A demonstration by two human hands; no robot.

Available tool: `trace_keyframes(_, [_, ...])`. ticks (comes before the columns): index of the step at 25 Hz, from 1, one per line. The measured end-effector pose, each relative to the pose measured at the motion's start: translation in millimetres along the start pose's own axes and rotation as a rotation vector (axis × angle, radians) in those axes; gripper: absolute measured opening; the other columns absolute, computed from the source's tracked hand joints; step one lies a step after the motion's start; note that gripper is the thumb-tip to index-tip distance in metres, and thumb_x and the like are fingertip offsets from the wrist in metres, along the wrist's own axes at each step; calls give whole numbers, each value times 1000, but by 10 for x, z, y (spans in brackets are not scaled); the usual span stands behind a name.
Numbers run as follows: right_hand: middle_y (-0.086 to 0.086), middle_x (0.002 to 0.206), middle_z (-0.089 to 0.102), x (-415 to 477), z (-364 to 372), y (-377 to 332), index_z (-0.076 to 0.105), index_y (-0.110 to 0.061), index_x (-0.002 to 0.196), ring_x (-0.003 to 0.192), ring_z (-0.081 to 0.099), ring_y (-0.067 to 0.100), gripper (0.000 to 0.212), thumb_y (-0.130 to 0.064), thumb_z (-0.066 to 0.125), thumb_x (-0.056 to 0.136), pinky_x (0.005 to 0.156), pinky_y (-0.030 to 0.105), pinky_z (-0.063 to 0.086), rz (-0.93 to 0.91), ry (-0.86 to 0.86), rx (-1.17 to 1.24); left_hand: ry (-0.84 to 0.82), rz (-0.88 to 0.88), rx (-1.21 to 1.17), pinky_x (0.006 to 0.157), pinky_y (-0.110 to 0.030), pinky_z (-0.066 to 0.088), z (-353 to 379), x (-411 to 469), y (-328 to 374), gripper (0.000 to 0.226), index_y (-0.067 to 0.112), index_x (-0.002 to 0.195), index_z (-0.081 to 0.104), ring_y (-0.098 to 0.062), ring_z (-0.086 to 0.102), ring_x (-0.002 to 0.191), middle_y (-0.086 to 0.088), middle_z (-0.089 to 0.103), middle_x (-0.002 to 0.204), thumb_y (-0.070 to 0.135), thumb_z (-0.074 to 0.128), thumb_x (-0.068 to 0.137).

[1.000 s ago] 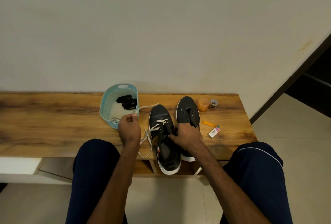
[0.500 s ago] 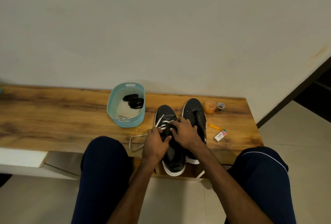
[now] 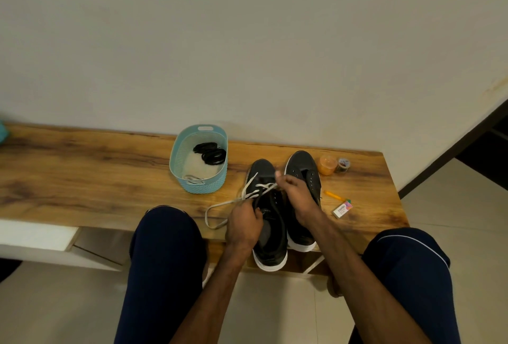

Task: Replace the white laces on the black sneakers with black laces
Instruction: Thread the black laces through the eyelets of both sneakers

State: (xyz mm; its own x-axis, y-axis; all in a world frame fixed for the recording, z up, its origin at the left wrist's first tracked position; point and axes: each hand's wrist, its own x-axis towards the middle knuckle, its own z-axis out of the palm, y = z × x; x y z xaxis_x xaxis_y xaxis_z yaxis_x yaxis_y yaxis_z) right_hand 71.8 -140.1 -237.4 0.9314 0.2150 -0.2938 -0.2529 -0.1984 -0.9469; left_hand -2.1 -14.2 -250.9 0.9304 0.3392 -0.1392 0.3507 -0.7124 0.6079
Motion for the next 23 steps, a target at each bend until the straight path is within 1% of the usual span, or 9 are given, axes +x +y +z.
trace_keyframes(1, [11, 82, 65, 3, -33, 2, 64, -7, 77, 83, 65, 20, 41, -44, 63, 94, 83, 47, 54, -42, 46, -82, -8, 2, 9, 87, -36, 54, 8, -4, 2, 24, 13, 115, 67, -21, 65, 100, -5, 70, 109, 22, 53, 98])
trace_keyframes(2, [5, 83, 62, 21, -60, 21, 64, -12, 75, 84, 61, 15, 37, -43, 63, 94, 81, 45, 51, -122, 81, -315, -19, 5, 23, 86, -36, 53, 14, -14, 6, 24, 13, 115, 67, -22, 65, 100, -5, 70, 109, 24, 54, 97])
trace_keyframes(4, [0, 107, 57, 36, -42, 43, 70, -20, 93, 105, 54, 17, 25, -43, 59, 96, 93, 50, 44, -184, 68, -775, -38, 7, 62, 85, -37, 53, 31, -34, 9, 26, 14, 115, 66, -23, 65, 100, -5, 69, 109, 28, 55, 97])
trace_keyframes(5, [0, 119, 54, 38, -21, 40, 70, -22, 105, 116, 49, 21, 27, -44, 57, 97, 100, 55, 39, -158, 13, -870, -41, 6, 72, 85, -37, 54, 51, -43, 4, 26, 14, 116, 64, -22, 65, 100, -4, 68, 111, 28, 55, 96])
trace_keyframes(7, [-1, 131, 49, 35, 12, 53, 68, -24, 118, 125, 41, 24, 33, -46, 55, 98, 104, 60, 31, -122, -53, -908, -35, 9, 82, 89, -36, 53, 104, -68, 5, 28, 14, 121, 60, -20, 62, 105, -3, 63, 118, 25, 54, 97])
trace_keyframes(14, [-7, 144, 37, 26, 96, 144, 68, -26, 121, 134, 28, 25, 27, -34, 56, 98, 109, 63, 21, -64, -96, -846, -44, 7, 69, 97, -34, 49, 136, -59, 29, 32, 10, 129, 54, -21, 57, 114, -6, 56, 131, 16, 50, 97])
trace_keyframes(18, [-7, 127, 52, -36, 143, 96, 72, -21, 96, 121, 41, 16, 11, -31, 67, 93, 106, 49, 32, -67, -4, -572, -33, 9, 72, 97, -37, 50, 133, -62, 40, 33, 9, 131, 54, -22, 58, 114, -6, 56, 132, 14, 47, 99])
trace_keyframes(20, [0, 106, 64, -63, 109, -40, 73, -14, 86, 102, 58, 17, 8, -18, 68, 92, 93, 43, 46, -37, 18, -167, -18, 9, 83, 96, -37, 51, 140, -70, 43, 33, 9, 131, 54, -22, 59, 113, -5, 56, 132, 14, 47, 99])
trace_keyframes(23, [-4, 72, 68, -103, -172, -305, 72, -17, 74, 75, 62, 13, 18, -18, 62, 89, 66, 29, 52, 76, 27, 410, 8, -4, 98, 96, -32, 51, 155, -78, 40, 32, 9, 129, 56, -20, 60, 111, -4, 56, 131, 15, 48, 99])
